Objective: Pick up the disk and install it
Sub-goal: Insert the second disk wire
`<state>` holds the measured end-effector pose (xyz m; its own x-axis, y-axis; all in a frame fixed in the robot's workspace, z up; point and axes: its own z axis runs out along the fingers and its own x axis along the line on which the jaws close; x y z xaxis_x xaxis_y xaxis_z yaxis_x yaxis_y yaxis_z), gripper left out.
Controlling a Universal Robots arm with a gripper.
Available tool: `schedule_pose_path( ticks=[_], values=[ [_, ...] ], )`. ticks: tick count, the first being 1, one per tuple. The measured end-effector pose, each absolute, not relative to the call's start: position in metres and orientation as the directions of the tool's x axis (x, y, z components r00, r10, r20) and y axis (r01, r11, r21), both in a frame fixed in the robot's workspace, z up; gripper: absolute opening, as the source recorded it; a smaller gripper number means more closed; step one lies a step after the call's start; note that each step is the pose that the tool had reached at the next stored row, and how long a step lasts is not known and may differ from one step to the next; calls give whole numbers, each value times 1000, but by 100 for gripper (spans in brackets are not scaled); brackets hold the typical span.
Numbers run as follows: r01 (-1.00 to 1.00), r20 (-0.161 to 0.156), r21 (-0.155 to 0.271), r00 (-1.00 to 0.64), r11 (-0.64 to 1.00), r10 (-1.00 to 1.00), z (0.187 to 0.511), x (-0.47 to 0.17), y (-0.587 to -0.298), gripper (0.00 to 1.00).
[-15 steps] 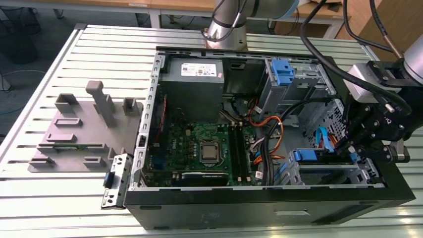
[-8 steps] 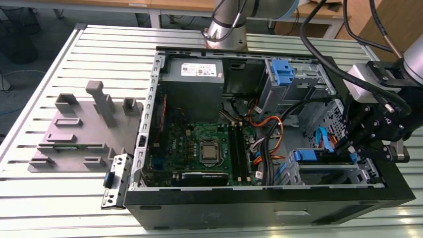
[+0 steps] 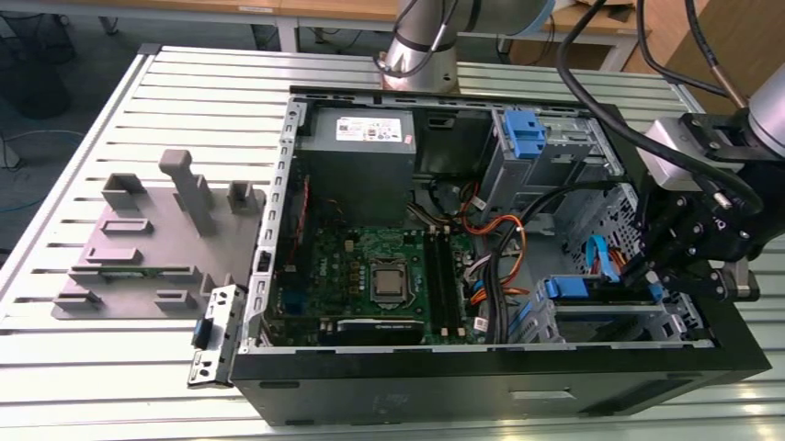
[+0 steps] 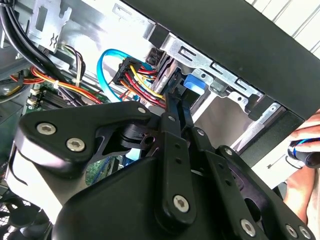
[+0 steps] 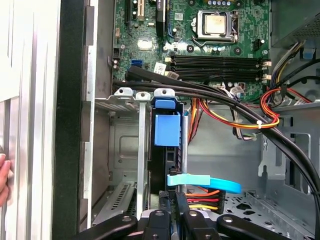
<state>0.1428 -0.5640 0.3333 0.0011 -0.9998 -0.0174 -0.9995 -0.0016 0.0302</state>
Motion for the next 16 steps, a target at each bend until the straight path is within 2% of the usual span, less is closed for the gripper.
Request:
schedule_pose_path(
  ticks=[16],
  values=[
    [-1000,-16,30,1,-2,-1000,336,143,-563,16]
  ],
)
